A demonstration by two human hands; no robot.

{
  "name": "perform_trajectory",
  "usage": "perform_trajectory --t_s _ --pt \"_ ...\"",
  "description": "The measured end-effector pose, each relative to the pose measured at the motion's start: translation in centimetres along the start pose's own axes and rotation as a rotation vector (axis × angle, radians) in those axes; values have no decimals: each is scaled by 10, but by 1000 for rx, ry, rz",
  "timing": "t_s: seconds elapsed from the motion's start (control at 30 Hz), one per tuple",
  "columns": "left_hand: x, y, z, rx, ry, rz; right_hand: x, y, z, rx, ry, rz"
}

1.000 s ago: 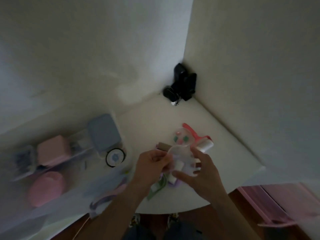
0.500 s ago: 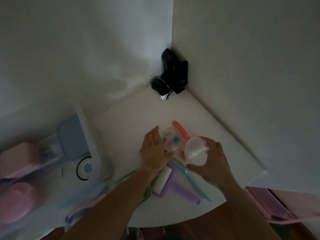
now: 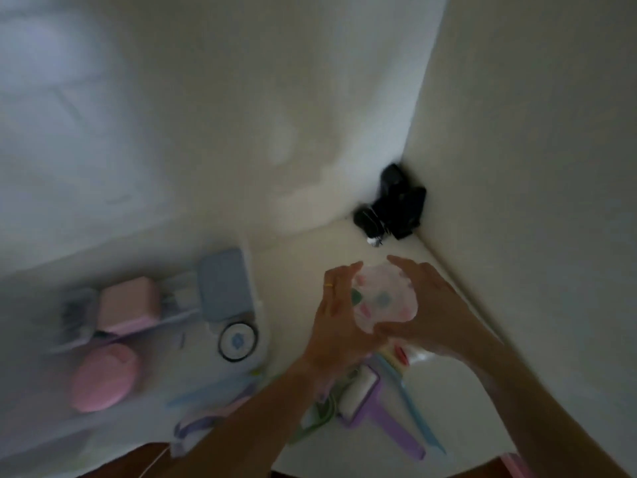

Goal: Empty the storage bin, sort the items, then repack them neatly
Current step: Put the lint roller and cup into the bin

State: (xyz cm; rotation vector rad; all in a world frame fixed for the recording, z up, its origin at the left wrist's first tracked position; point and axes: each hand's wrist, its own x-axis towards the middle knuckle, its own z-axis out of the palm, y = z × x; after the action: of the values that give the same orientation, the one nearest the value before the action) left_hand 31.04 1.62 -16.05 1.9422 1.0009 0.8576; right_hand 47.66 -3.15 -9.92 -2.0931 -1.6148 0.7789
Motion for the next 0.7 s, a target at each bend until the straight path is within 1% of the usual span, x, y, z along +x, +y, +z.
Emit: perform_trajectory --t_s 0.13,0.23,0.33,0.47,0.63,0.7 --pt "-28 22 -57 18 132 34 -3 -72 -11 -171 -78 -168" --pt "-53 25 -107 80 192 19 -2 -135 4 -313 -189 -292" --pt "-74 12 -159 190 261 76 3 -189 27 -338 -180 -399" --pt "-99 -12 -225 181 362 18 -1 -259 62 -406 -185 -416" --pt "-128 -44 -281 235 352 -40 -6 -311 114 -475 -178 -440" --pt "-136 -56 -300 190 324 -76 -5 -325 125 -492 -207 -474"
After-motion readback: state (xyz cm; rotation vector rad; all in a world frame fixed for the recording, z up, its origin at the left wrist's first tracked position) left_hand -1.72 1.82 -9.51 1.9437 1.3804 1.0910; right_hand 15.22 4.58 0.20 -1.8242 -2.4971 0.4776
